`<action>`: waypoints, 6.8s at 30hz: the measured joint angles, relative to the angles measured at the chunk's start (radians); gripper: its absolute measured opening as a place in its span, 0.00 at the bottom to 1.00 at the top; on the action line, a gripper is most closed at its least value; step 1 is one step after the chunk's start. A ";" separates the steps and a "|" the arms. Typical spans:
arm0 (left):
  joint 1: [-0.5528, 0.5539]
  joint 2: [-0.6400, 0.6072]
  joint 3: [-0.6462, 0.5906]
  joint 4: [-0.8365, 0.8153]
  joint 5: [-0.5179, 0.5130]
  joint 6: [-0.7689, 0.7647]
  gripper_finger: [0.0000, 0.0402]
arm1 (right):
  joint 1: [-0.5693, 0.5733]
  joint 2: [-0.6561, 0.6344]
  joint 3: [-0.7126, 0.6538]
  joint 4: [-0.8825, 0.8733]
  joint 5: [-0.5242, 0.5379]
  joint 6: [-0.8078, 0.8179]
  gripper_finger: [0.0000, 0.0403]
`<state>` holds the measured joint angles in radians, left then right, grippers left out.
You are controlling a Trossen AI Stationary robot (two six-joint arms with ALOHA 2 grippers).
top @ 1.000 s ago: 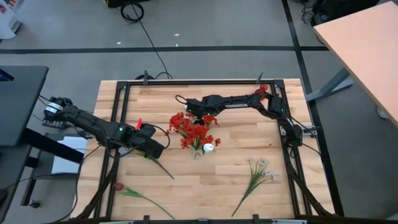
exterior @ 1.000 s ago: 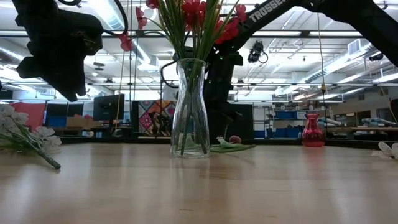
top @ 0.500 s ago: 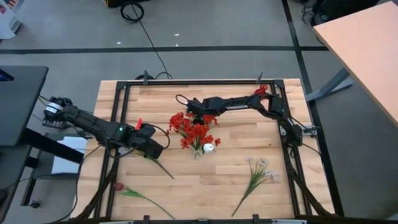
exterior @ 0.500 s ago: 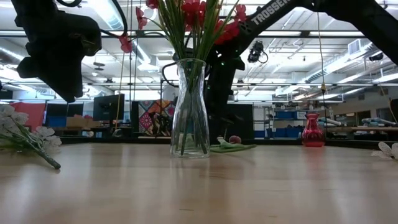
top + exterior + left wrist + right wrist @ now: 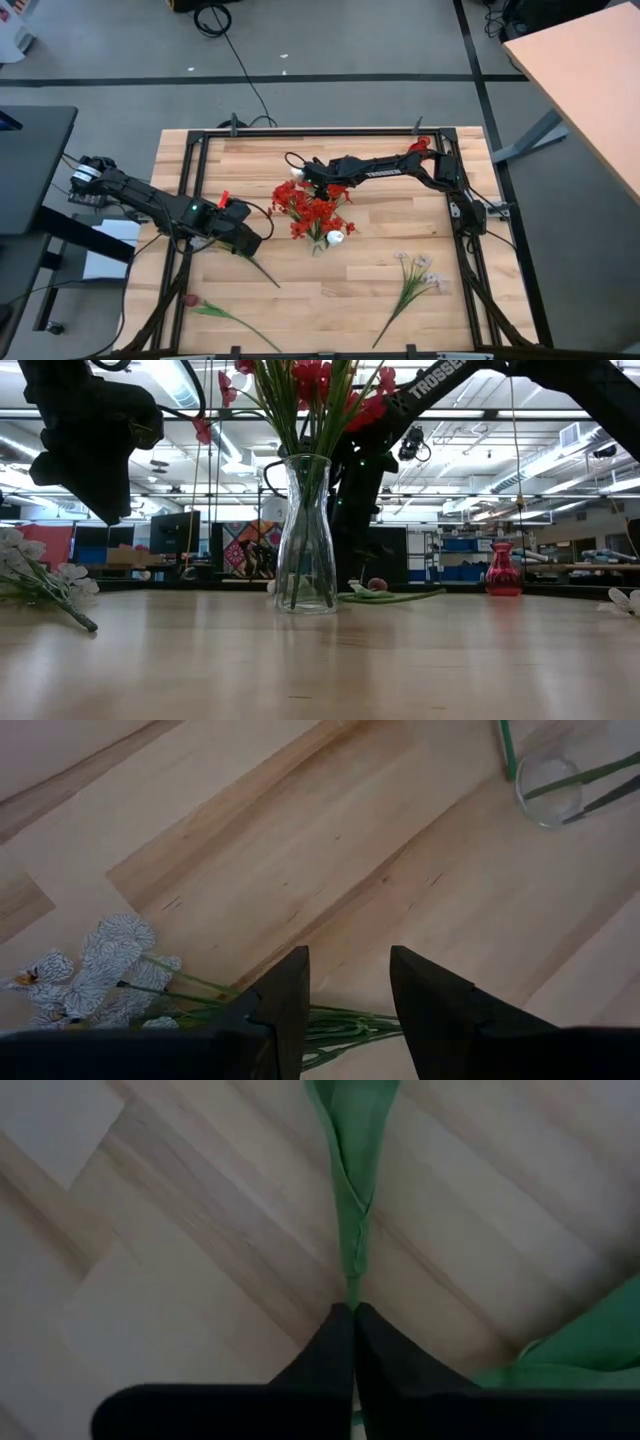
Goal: Sort flowers into vase by color
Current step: Put the white flower into the transparent vase
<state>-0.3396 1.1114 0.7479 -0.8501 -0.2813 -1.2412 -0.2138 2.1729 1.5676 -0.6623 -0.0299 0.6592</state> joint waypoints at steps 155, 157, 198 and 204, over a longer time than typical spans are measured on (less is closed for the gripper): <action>0.835 -0.017 0.001 1.509 0.849 0.893 0.05 | 0.055 -0.473 0.001 0.899 0.042 -0.454 0.04; 0.835 -0.018 0.001 1.494 0.848 0.903 0.02 | 0.052 -0.473 0.001 0.886 0.059 -0.441 0.08; 0.929 -0.264 0.001 0.825 0.716 0.927 0.41 | 0.157 -0.982 -0.793 1.510 0.214 -0.409 0.03; 0.887 -0.262 0.001 0.797 0.652 0.883 0.41 | 0.217 -1.075 -0.910 1.755 0.221 -0.509 0.03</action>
<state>0.5471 0.8497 0.7486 -0.0529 0.3704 -0.3581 0.0028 1.0983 0.6575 1.0930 0.1911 0.1505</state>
